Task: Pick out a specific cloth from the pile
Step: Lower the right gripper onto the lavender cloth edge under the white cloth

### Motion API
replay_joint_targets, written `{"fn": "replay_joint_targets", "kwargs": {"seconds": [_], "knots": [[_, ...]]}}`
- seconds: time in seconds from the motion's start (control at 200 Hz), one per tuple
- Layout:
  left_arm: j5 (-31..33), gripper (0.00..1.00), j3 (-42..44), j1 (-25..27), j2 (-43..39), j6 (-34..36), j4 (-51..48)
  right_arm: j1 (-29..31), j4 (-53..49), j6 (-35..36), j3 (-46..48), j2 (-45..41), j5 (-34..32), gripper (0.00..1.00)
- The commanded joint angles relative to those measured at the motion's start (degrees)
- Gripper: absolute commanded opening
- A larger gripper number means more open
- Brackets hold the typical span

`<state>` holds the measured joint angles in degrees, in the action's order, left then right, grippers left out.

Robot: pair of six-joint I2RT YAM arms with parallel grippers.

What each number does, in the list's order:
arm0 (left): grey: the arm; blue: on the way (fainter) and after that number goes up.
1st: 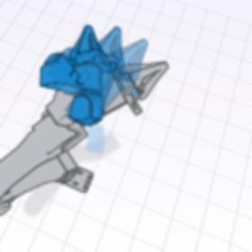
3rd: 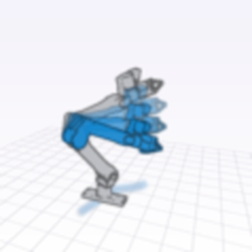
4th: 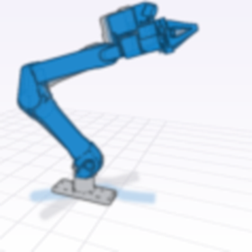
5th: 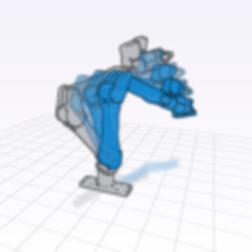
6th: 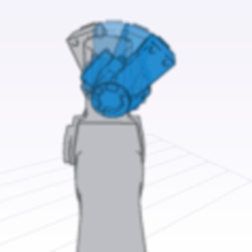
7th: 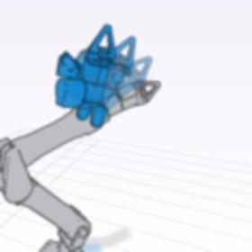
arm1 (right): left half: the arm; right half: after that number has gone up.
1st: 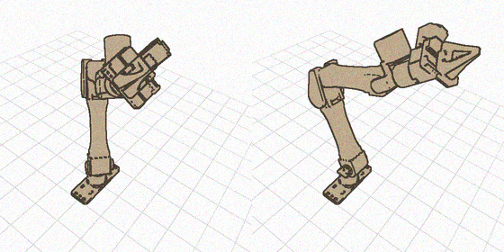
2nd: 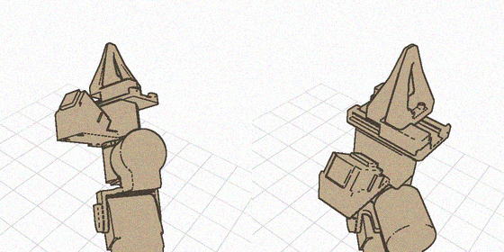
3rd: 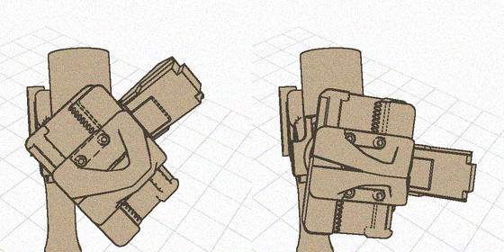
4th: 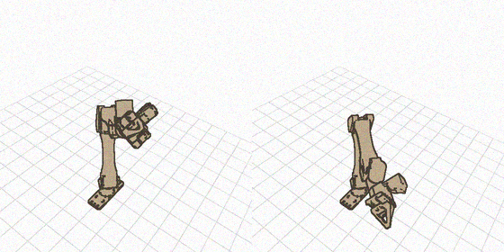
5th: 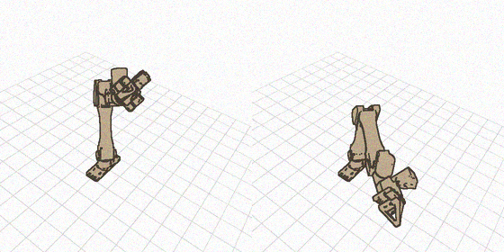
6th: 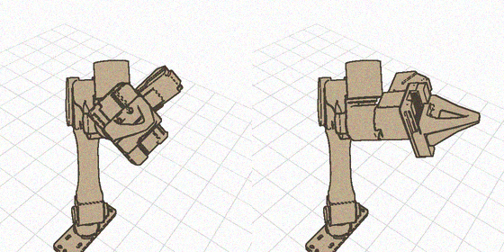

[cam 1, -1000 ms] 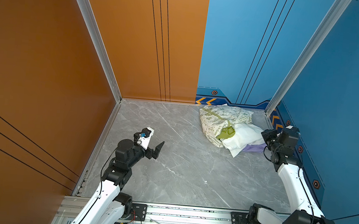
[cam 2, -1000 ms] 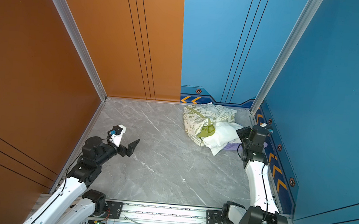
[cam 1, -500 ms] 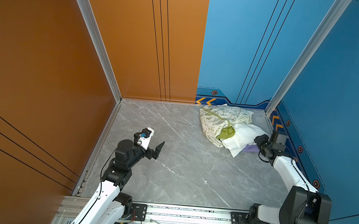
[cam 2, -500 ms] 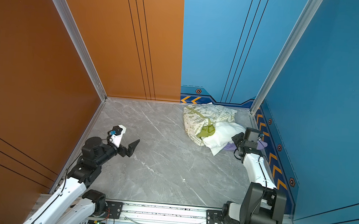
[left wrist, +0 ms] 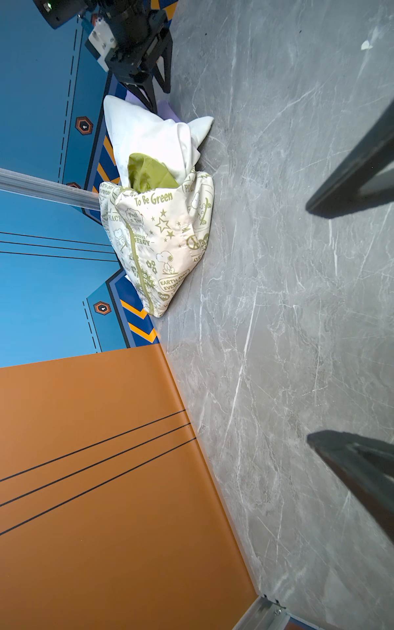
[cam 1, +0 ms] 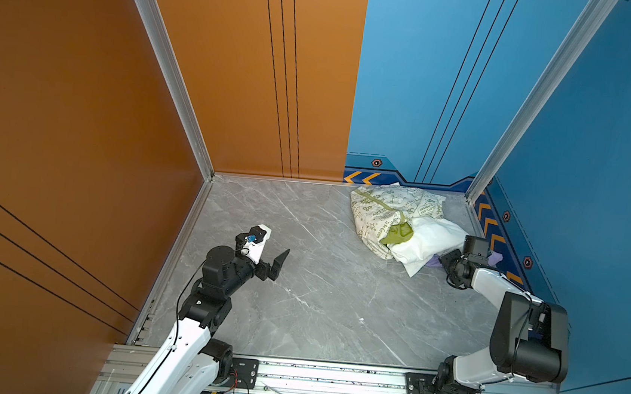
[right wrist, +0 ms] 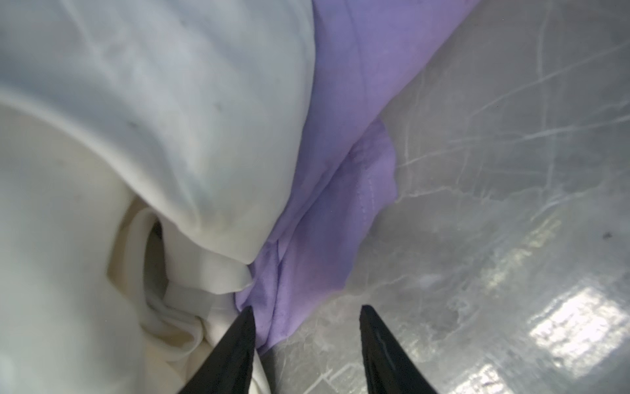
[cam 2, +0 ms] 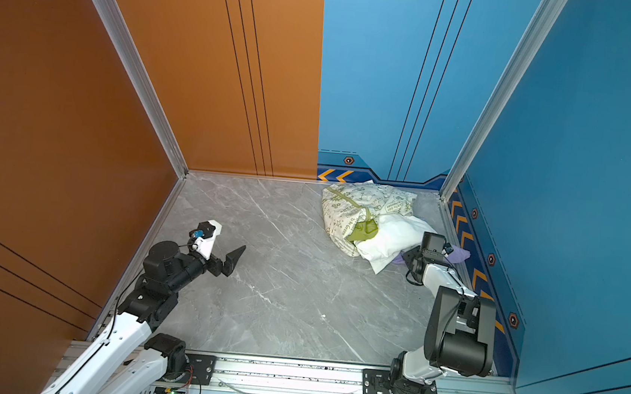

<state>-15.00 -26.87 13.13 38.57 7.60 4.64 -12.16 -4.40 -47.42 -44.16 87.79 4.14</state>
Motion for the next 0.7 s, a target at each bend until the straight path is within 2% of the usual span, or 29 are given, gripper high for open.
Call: {"fn": "replay_joint_targets", "kwargs": {"seconds": [0.0,0.2,0.486,0.581,0.696], "knots": [[0.7,0.98,1.2,0.5,-0.7,0.8,-0.2,-0.5,2.7,-1.0,0.6,1.9,-2.2,0.50],[0.7,0.98,1.2,0.6,-0.8,0.9,-0.2,-1.2,7.6,-2.2,0.4,5.5,-0.9,0.46],[1.0,0.98,1.3,0.6,-0.9,0.8,-0.2,-1.3,14.5,-2.9,1.3,8.6,-1.6,0.34],[1.1,0.98,1.3,0.7,-1.0,0.9,-0.2,-1.3,15.7,-2.9,1.4,9.4,-1.8,0.26],[1.1,0.98,1.4,0.8,-1.1,0.9,-0.2,-1.3,17.3,-3.0,1.9,9.4,-1.9,0.10]]}}
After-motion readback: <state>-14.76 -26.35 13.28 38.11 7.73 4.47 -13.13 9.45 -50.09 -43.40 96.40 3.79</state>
